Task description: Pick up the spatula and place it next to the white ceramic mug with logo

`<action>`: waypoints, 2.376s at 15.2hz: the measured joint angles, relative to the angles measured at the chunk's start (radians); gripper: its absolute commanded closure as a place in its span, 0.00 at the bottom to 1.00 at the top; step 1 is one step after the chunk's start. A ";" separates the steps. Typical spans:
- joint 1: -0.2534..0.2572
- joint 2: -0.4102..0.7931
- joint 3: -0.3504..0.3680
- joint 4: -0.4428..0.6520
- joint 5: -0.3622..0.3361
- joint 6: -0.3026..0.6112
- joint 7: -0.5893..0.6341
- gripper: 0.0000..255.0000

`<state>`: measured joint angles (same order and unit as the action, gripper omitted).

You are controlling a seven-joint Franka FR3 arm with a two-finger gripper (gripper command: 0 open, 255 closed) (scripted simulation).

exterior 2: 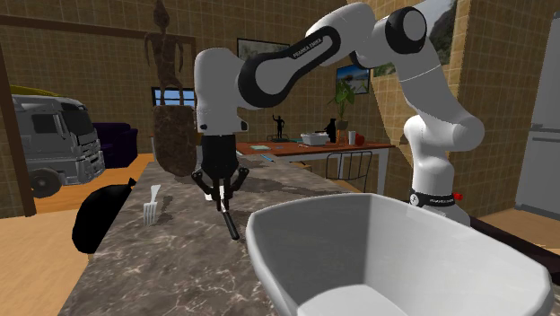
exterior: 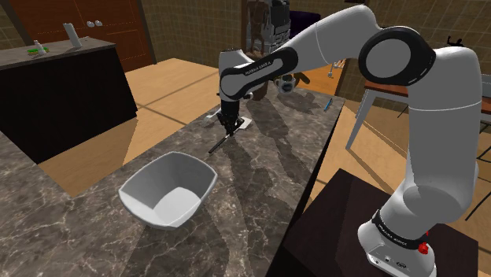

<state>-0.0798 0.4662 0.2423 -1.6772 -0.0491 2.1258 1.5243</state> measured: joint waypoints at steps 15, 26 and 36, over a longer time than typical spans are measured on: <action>-0.005 -0.062 0.008 0.075 0.015 -0.135 -0.003 1.00; -0.003 -0.090 0.012 0.180 0.022 -0.267 -0.001 1.00; -0.067 -0.142 -0.010 0.185 0.041 -0.327 -0.087 1.00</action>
<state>-0.1464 0.3246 0.2319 -1.4919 -0.0081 1.7992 1.4375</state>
